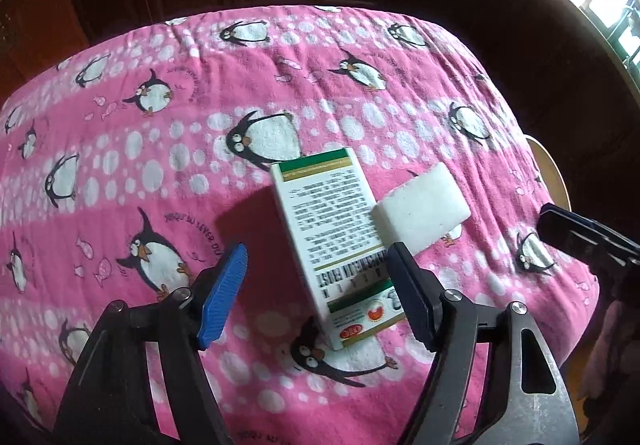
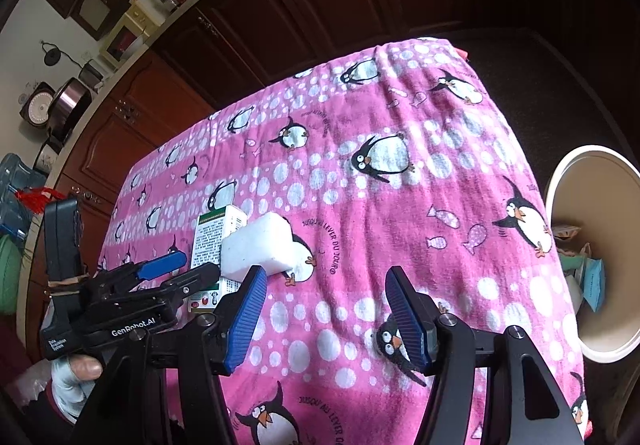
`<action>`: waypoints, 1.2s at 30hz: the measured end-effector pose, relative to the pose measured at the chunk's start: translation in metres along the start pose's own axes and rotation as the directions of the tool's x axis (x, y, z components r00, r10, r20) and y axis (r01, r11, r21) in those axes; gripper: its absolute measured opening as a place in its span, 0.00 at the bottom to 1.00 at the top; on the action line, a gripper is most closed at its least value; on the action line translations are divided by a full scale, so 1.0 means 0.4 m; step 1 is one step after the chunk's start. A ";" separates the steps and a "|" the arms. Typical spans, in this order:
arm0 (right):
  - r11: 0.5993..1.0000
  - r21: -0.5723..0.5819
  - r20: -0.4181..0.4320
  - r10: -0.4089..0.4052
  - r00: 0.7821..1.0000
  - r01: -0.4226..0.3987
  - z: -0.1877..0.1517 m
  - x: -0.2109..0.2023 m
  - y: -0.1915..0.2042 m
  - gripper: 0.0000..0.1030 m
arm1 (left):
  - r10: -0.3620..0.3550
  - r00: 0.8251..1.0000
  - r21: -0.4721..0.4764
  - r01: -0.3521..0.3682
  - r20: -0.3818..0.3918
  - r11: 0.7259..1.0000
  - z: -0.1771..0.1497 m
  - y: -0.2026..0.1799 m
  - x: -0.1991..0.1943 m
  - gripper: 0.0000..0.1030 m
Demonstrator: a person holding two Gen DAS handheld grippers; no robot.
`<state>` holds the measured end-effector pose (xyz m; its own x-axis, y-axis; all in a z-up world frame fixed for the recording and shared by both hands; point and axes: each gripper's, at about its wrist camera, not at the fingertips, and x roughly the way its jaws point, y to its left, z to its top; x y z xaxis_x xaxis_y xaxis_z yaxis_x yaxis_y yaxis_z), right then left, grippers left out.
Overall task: Collect trash
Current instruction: 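Grasp the white WATERMELON FROST box with left gripper while right grasps the foam block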
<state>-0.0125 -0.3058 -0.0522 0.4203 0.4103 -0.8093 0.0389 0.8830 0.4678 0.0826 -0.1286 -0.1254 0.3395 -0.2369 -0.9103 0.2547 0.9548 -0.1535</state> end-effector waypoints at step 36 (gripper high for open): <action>0.985 -0.168 -0.118 -0.050 0.992 0.030 0.054 0.158 0.171 0.58 | -0.016 1.000 -0.084 0.016 -0.008 0.996 -0.110 0.257 -0.067 0.50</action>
<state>0.0363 -0.2244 -0.0637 0.3076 0.3897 -0.8681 -0.1013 0.9205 0.3773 0.0601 -0.0161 -0.1338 0.3283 -0.2512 -0.9106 0.1827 0.9627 -0.1997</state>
